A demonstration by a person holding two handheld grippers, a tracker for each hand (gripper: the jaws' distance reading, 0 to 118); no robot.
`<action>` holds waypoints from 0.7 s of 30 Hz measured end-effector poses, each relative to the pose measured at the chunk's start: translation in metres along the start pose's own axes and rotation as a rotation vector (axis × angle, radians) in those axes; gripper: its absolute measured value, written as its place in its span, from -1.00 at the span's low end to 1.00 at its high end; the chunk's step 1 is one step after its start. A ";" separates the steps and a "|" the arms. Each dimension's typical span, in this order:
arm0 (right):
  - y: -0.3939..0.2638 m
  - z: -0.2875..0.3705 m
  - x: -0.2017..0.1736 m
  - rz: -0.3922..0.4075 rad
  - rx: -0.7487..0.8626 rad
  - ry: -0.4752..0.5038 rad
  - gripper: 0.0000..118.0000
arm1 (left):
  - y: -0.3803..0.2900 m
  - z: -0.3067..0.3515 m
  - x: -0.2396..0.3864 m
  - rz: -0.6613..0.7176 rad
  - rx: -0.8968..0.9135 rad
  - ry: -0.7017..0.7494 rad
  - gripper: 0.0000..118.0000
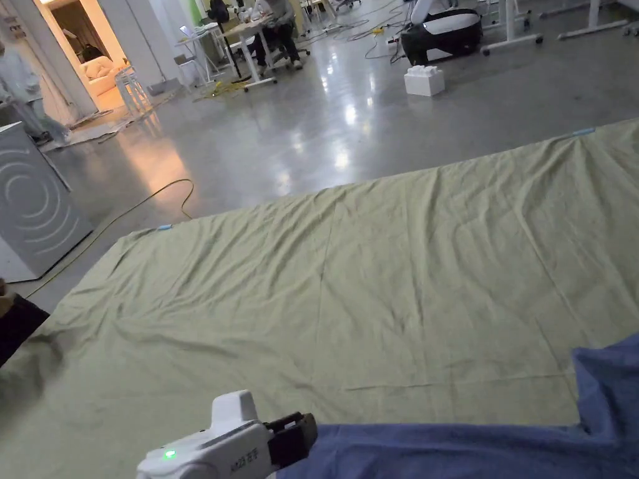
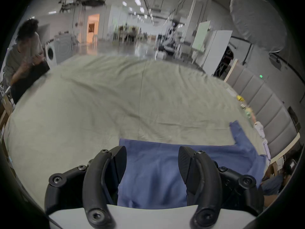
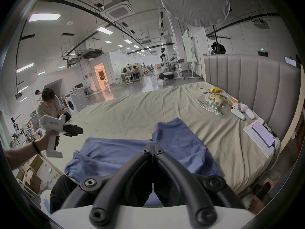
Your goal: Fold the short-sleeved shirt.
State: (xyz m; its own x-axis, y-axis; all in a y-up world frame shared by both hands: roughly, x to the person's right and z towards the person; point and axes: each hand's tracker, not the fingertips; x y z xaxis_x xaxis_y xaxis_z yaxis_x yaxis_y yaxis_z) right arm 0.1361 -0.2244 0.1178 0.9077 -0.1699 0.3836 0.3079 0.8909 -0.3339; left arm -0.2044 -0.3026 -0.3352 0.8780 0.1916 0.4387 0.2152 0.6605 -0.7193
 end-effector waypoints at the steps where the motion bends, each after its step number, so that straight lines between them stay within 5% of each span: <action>1: -0.001 -0.001 0.002 0.002 -0.008 -0.010 -0.99 | 0.003 -0.019 -0.004 0.003 -0.036 0.032 0.12; 10: -0.009 -0.016 0.019 -0.027 -0.094 -0.086 -0.99 | -0.002 -0.083 -0.006 -0.093 -0.192 0.141 -0.37; 12: -0.008 -0.019 0.021 -0.037 -0.099 -0.083 -0.99 | 0.001 -0.079 0.007 -0.117 -0.211 0.101 -0.92; 15: 0.000 -0.035 0.029 -0.043 -0.111 -0.055 -0.99 | -0.005 -0.102 0.012 -0.181 -0.294 0.125 -0.92; 18: 0.034 -0.072 0.046 0.035 -0.128 -0.045 -0.97 | 0.001 -0.108 0.013 -0.105 -0.307 0.140 -0.92; 20: 0.054 -0.108 0.069 0.041 -0.226 -0.022 -0.68 | 0.003 -0.108 0.015 -0.187 -0.329 0.140 -0.92; 21: 0.067 -0.133 0.081 0.043 -0.282 -0.013 -0.13 | 0.005 -0.110 0.016 -0.214 -0.344 0.140 -0.92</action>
State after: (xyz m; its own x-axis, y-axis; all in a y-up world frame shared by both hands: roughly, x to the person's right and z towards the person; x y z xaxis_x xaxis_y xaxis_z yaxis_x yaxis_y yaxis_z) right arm 0.2683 -0.2345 0.0116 0.9184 -0.1278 0.3743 0.3383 0.7442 -0.5759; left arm -0.1420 -0.3761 -0.3905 0.8426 -0.0391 0.5371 0.5078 0.3899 -0.7682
